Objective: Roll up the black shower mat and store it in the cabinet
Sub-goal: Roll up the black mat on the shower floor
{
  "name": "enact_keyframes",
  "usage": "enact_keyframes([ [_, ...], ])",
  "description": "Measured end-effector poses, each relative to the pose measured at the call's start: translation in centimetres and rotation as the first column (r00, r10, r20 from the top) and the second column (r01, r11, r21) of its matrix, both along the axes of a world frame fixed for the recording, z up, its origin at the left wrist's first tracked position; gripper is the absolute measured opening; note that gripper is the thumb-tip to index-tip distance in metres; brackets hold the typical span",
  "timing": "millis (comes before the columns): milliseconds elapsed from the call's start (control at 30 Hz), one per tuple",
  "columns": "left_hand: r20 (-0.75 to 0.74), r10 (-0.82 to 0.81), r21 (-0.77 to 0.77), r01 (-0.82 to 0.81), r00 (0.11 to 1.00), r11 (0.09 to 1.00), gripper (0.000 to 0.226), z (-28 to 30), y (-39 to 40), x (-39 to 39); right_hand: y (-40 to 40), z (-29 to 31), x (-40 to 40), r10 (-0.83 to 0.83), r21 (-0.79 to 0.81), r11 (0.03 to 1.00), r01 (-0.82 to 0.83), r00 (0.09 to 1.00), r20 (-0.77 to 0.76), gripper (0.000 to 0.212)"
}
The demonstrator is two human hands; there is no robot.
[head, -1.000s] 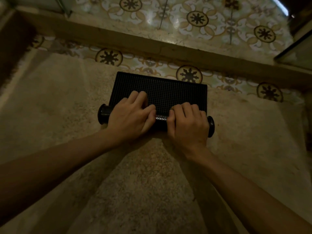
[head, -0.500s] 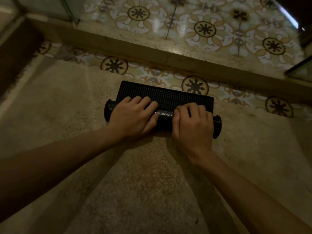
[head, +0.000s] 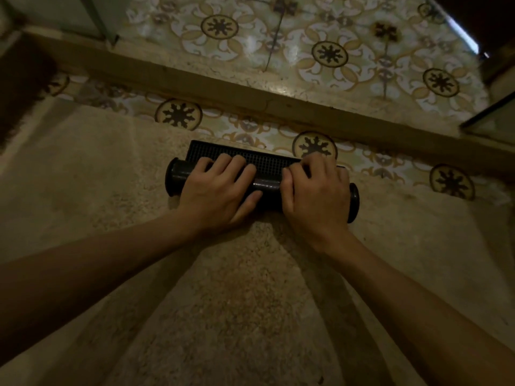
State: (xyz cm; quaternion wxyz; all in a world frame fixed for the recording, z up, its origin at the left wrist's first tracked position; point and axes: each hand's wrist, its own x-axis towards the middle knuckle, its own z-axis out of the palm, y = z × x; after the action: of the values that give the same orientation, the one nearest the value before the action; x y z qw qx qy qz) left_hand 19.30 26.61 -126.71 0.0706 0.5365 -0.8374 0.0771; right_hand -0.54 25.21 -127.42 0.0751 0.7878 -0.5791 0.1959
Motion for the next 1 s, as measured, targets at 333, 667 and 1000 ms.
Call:
enact_keyframes([
  [333, -0.172, 0.078, -0.024, -0.083, 0.982, 0.996, 0.039, 1.0, -2.6, -0.9, -3.9, 1.0, 0.0, -0.029, 0.032, 0.999, 0.027, 0.999, 0.043, 0.039],
  [667, -0.035, -0.009, 0.01, 0.009, 0.999, 1.0, 0.088, 0.1, -3.4, 0.8, -2.6, 0.0, -0.6, 0.073, -0.01, 0.997, -0.074, 0.996, -0.053, 0.053],
  [1000, 0.068, -0.04, 0.405, 0.009, 0.997, 0.914, 0.083, 3.4, -10.1, 1.0, -9.6, 3.4, -1.2, 0.284, 0.444, 0.88, -0.167, 0.935, -0.211, 0.083],
])
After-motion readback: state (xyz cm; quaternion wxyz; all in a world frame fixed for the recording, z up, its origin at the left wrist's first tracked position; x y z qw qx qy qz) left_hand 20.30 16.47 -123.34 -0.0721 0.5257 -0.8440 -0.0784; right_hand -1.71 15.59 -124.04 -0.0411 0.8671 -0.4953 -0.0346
